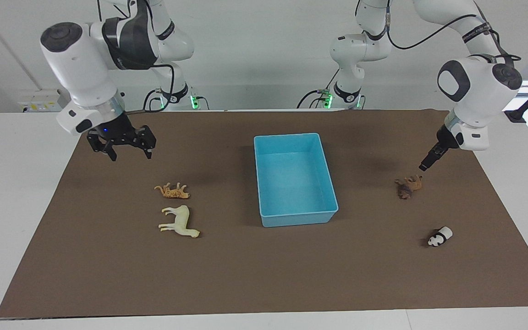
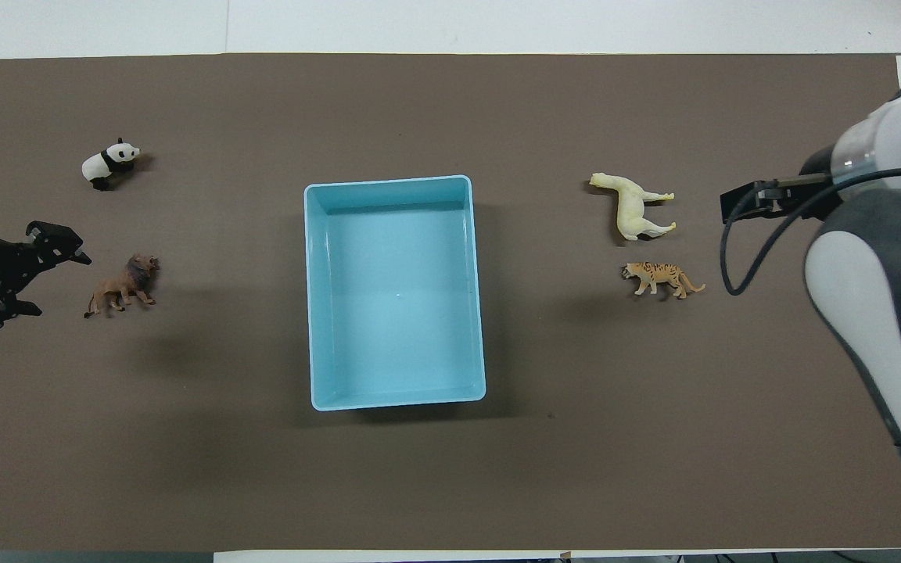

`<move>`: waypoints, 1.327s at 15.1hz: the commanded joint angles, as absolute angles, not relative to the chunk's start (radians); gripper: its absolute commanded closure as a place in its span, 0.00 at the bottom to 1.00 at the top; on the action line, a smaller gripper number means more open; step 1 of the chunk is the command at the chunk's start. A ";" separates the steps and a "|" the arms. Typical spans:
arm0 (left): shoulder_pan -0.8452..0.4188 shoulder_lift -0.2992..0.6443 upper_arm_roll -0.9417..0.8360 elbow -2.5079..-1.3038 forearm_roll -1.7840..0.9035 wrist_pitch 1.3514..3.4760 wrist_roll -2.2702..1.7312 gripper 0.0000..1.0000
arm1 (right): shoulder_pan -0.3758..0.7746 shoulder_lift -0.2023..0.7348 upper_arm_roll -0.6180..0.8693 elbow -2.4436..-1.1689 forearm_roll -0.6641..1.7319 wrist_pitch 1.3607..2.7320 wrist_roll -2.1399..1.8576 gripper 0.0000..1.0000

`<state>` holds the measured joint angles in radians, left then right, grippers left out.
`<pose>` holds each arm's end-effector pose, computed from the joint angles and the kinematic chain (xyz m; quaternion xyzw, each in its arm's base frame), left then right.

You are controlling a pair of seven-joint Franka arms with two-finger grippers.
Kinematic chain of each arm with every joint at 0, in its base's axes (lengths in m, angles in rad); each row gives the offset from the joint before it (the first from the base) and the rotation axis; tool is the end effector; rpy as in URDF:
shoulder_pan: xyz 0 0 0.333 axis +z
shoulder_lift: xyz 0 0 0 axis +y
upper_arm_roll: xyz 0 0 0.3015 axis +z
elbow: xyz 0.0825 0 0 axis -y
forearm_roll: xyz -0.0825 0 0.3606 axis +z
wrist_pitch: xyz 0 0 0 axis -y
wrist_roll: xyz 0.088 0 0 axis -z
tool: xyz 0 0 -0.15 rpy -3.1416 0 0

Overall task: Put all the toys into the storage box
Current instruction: 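Grasp the lion with the left gripper while the right gripper grasps the tiger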

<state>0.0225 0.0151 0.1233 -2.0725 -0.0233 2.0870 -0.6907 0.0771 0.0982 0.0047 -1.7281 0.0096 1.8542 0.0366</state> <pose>0.5239 0.0748 0.3768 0.9114 0.4114 -0.0027 0.0088 0.5716 0.0479 0.4662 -0.9997 -0.0213 -0.0136 0.0057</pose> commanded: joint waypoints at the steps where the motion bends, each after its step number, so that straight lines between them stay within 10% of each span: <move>1: 0.057 0.032 0.114 -2.134 -0.009 2.209 -1.073 0.00 | 0.115 0.169 0.017 -1.739 -0.005 1.943 0.065 0.00; 20: 0.015 0.196 0.112 -2.230 -0.011 2.464 -1.376 0.00 | 0.123 0.163 0.017 -2.135 0.014 2.203 0.265 0.00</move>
<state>0.0312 0.1940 0.1059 -2.2122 -0.0232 2.4354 -1.3512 0.1364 0.1905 0.0088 -2.0888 0.0107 2.1720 0.2444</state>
